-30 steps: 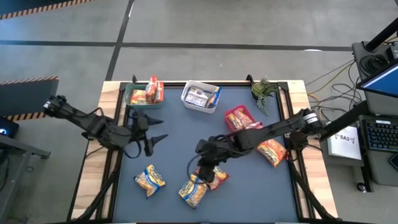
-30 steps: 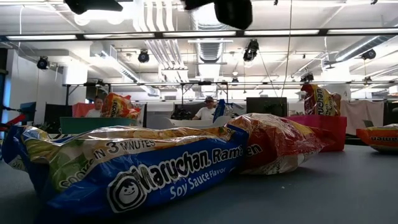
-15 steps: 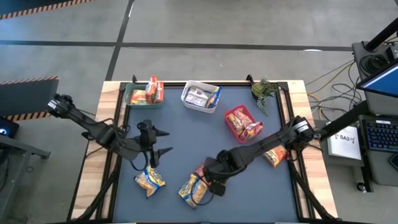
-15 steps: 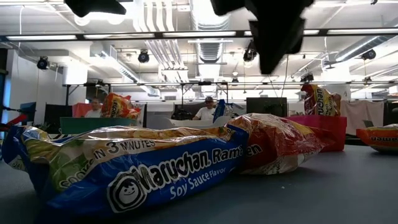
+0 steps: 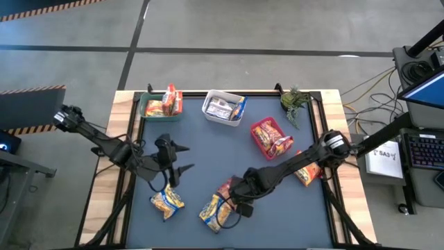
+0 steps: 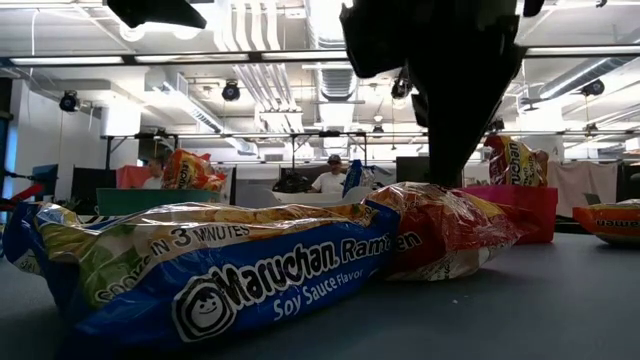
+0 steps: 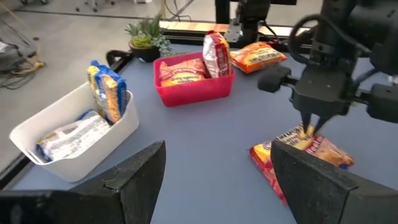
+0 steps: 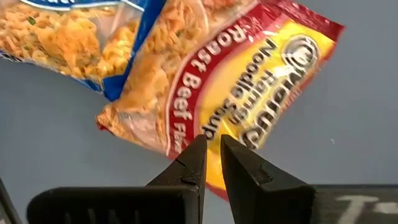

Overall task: Sort Maruchan noodles
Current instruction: Put the red noodle pack into the pink bin

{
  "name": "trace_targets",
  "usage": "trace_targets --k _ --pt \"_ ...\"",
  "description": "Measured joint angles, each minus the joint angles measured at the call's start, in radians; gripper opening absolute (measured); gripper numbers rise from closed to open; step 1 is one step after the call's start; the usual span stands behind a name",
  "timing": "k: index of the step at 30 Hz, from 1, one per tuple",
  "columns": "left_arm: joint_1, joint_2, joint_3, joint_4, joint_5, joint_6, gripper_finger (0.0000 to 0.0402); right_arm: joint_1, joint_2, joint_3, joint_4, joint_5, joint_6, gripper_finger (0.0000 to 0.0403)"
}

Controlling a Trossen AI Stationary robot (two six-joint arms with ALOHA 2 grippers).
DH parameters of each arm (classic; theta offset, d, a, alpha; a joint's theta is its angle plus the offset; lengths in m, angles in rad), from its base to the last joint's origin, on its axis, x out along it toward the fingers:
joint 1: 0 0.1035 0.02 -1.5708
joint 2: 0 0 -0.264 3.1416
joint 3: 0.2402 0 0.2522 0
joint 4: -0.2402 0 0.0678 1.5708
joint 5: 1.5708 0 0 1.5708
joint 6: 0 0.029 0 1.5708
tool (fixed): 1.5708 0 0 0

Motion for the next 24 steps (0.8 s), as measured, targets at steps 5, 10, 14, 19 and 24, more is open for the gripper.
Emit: trace_targets --k 5,10,14,19,24 --pt "0.0 0.0 0.001 0.0 -0.015 0.0 0.0272 -0.009 0.0 -0.043 0.078 0.001 -0.004 0.0038" --pt "0.0 0.0 0.001 0.0 -0.015 0.001 0.0272 -0.032 0.0 -0.053 0.115 0.173 -0.037 0.0038" --pt "0.001 0.001 0.001 0.0 -0.016 0.001 0.0272 -0.063 0.0 -0.053 0.159 0.501 -0.125 0.0038" --pt "0.001 0.019 0.001 -0.001 -0.016 -0.009 0.0272 -0.093 -0.029 -0.049 0.177 0.432 -0.226 0.0038" --pt "0.001 0.053 0.001 0.0 -0.017 -0.016 0.0272 -0.093 -0.041 -0.048 0.177 0.003 -0.265 0.0038"
